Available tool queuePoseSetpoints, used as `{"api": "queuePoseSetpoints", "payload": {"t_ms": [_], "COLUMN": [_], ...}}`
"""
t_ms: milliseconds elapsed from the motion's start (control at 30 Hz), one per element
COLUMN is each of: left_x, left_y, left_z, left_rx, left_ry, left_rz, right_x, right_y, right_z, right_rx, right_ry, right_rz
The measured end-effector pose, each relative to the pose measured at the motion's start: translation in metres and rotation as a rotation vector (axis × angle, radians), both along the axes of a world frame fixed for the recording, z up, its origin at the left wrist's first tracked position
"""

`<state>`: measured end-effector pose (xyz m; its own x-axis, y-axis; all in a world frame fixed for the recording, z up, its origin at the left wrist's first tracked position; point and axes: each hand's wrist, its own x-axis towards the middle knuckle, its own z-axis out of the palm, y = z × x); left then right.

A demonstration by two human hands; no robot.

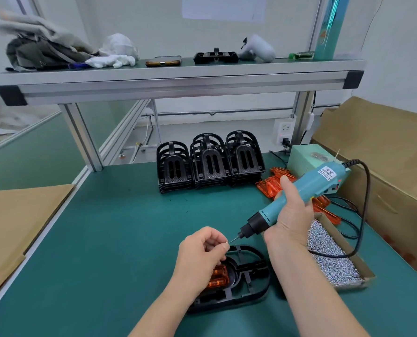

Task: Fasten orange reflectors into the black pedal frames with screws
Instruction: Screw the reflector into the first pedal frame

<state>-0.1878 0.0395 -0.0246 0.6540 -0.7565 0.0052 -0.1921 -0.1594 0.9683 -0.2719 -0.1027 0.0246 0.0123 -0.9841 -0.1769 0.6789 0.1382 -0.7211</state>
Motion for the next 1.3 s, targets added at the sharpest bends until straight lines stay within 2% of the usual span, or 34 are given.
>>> {"api": "queuePoseSetpoints", "payload": {"t_ms": [733,800,967,1033,1167,1300], "left_x": [-0.006,-0.008,-0.017,-0.02,-0.019,-0.015], "left_y": [0.001,0.002,0.006,0.007,0.006,0.009], "left_z": [-0.004,-0.005,-0.013,-0.016,-0.021,-0.025], "left_rx": [-0.044,-0.042,-0.09,-0.112,-0.173,-0.148], "left_ry": [0.057,-0.019,-0.566,-0.683,-0.728,-0.69], "left_rz": [0.022,0.041,0.161,0.201,0.258,0.208], "right_x": [0.002,0.003,0.007,0.008,0.01,0.013], "right_y": [0.003,0.004,0.008,0.009,0.011,0.014], "right_z": [-0.004,-0.004,-0.005,-0.004,-0.005,-0.004], "right_rx": [-0.025,-0.032,-0.017,-0.006,0.004,-0.09], "right_ry": [0.062,0.067,0.121,0.119,0.092,0.113], "right_rz": [-0.018,-0.031,-0.076,-0.091,-0.071,-0.033]}}
